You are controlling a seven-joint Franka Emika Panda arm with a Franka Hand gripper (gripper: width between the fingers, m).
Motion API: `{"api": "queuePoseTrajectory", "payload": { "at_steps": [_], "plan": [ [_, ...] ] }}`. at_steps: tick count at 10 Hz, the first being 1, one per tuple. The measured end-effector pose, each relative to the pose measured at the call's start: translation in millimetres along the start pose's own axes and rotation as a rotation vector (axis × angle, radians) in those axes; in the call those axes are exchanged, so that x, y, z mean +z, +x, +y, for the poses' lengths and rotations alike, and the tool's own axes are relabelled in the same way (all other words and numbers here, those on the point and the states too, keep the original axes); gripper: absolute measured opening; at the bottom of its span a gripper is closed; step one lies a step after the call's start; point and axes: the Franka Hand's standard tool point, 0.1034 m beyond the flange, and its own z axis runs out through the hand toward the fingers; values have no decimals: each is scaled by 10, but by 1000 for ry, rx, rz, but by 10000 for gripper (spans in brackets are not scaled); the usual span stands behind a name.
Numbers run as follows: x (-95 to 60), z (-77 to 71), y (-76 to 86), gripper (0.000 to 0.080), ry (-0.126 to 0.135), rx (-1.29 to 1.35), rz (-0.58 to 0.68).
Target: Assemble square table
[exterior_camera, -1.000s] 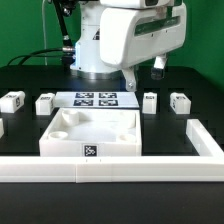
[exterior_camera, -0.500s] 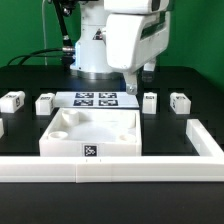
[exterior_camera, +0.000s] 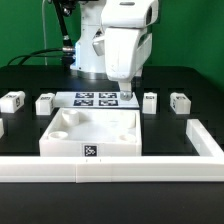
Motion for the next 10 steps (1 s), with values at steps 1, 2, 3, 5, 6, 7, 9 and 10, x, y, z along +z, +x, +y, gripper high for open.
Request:
{"api": "queuePoseTrajectory", "payload": {
  "at_steps": [1,2,3,5,6,7,9,10],
  "plan": [
    [2,-1,-1,650,0,0,0],
    [20,-7,-16,650,-8,-26,4],
    [104,-79,-82,650,-24,-89,13],
    [213,-195,-148,650,-36,-150,21],
    [285,-238,-233,650,-39,-188,23],
    [324,-238,-303,650,-29,-176,20],
    [311,-232,-280,650,-32,-172,22],
    [319,-232,-293,650,-31,-170,21]
  ]
}}
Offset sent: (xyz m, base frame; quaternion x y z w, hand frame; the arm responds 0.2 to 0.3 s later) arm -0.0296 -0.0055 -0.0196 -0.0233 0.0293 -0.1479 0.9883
